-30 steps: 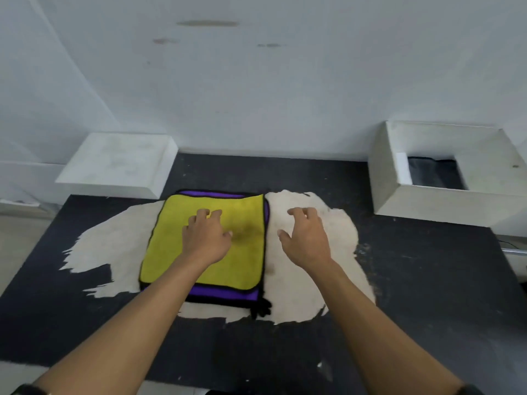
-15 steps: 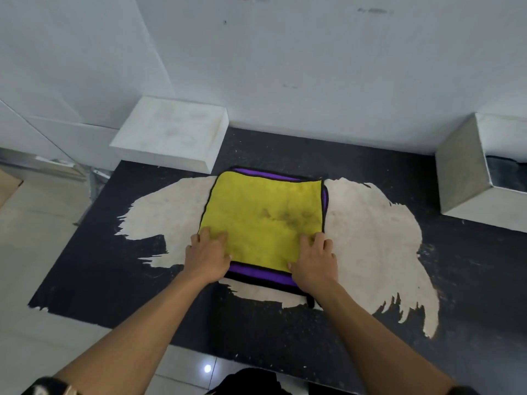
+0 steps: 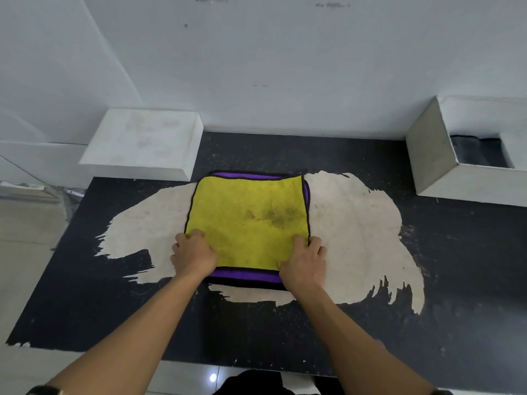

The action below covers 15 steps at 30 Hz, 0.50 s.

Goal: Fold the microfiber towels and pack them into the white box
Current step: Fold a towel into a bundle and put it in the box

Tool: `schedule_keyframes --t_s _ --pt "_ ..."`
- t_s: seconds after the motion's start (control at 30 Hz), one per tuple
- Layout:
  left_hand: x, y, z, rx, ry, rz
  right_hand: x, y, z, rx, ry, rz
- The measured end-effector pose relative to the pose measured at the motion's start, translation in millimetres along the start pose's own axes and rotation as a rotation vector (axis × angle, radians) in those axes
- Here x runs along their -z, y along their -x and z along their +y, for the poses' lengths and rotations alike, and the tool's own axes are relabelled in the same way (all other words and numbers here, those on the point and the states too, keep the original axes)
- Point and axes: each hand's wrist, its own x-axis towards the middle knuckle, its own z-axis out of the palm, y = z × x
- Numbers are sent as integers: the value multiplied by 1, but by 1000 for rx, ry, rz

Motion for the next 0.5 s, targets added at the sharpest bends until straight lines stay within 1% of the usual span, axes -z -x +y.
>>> schedule_keyframes --t_s 0.13,0.23,0.3,0.43,0.5 --pt "3 -6 1 67 110 33 8 -2 0 -64 -78 27" --pt "5 -9 0 154 192 -5 16 -6 1 -104 -153 10" --pt "5 -12 -2 187 184 -28 19 -8 2 -128 -216 -10" --pt "10 -14 -6 124 119 -25 22 -16 7 -209 -369 -65" --pt "11 -13 -6 121 114 -1 24 -17 10 -228 -415 -62"
